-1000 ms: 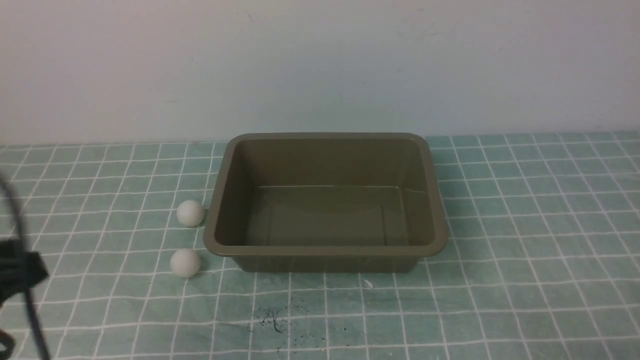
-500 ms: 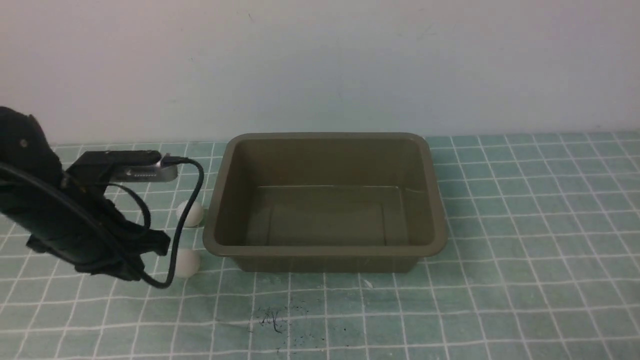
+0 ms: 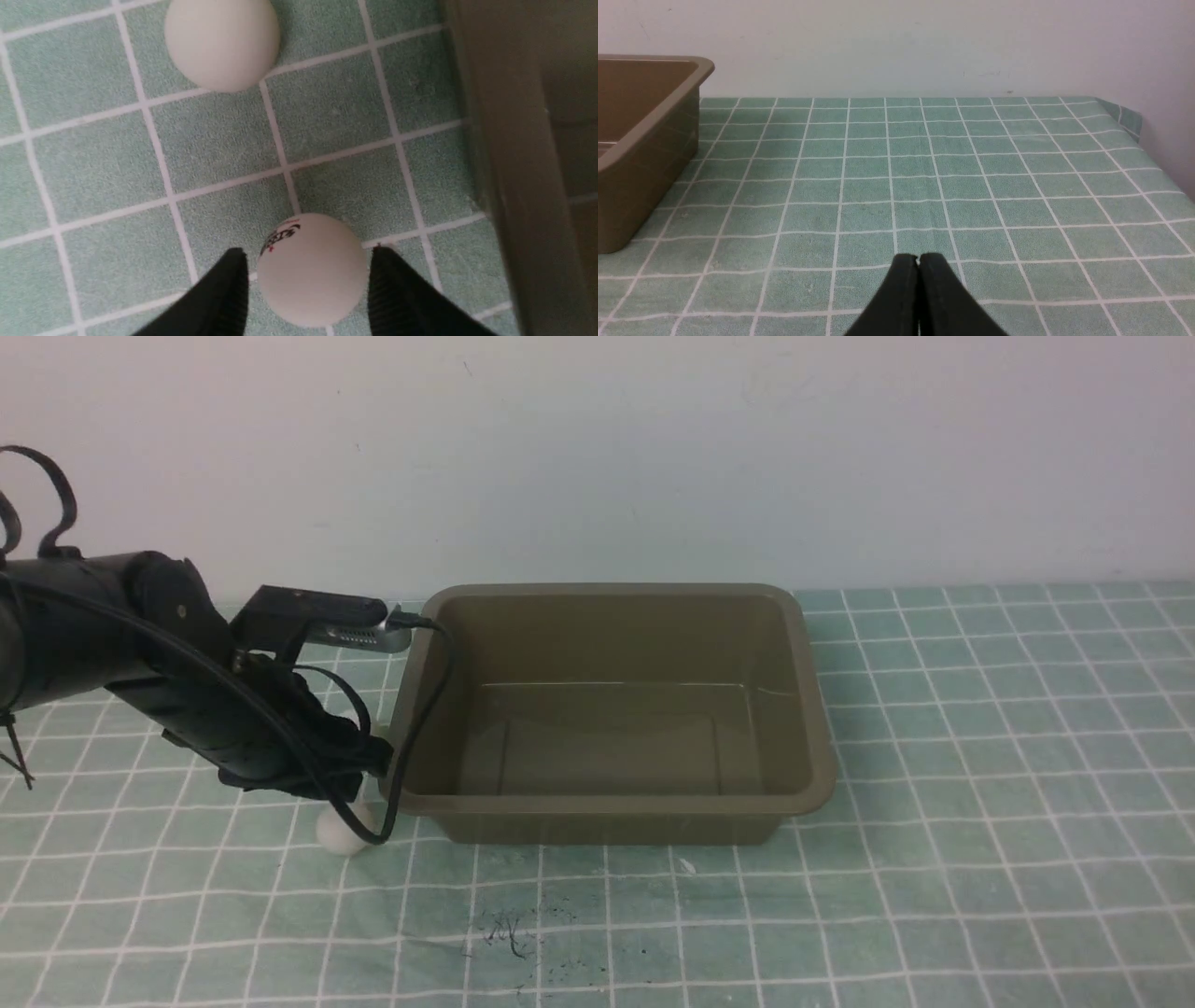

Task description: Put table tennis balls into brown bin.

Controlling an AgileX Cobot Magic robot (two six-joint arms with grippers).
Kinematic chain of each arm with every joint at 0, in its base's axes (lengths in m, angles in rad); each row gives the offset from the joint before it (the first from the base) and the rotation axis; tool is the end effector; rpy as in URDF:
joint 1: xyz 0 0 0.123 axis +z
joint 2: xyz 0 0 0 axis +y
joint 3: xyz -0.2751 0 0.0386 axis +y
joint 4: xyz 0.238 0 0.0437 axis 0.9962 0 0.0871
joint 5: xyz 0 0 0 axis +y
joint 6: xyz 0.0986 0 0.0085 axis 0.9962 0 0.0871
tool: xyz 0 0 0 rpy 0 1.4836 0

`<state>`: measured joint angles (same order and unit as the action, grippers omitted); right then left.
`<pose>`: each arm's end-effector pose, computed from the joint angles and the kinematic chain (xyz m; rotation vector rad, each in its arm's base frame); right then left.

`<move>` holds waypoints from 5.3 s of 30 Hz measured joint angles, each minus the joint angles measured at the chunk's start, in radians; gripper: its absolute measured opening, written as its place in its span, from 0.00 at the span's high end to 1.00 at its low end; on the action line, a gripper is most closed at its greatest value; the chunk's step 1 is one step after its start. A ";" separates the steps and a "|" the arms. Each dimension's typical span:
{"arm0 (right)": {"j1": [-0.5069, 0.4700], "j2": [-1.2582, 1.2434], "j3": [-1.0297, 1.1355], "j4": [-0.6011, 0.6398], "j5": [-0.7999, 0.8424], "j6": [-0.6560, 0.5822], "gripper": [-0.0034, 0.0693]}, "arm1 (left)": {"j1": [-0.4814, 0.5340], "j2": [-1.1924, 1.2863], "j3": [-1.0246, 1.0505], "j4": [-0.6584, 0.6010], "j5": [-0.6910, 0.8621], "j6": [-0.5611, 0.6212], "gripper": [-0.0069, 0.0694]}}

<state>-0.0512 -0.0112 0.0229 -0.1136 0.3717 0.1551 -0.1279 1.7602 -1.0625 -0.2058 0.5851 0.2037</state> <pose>0.0573 -0.0070 0.1707 0.1220 1.8608 -0.0398 0.3328 -0.0541 0.1753 0.2497 2.7458 -0.1818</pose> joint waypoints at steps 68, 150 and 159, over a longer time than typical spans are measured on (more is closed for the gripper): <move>0.000 0.000 0.000 0.000 0.000 0.000 0.97 | 0.080 0.320 -0.497 -0.022 0.229 -0.040 0.37; 0.000 0.000 0.000 0.000 0.000 0.000 0.97 | -0.244 -1.361 0.265 0.215 0.192 -0.198 0.92; 0.000 0.000 0.000 0.000 0.000 0.000 0.97 | 0.023 -1.730 0.825 0.228 -0.168 -0.210 0.92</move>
<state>-0.0512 -0.0112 0.0229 -0.1136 0.3717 0.1551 -0.1047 0.0299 -0.2374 0.0218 0.4175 -0.0060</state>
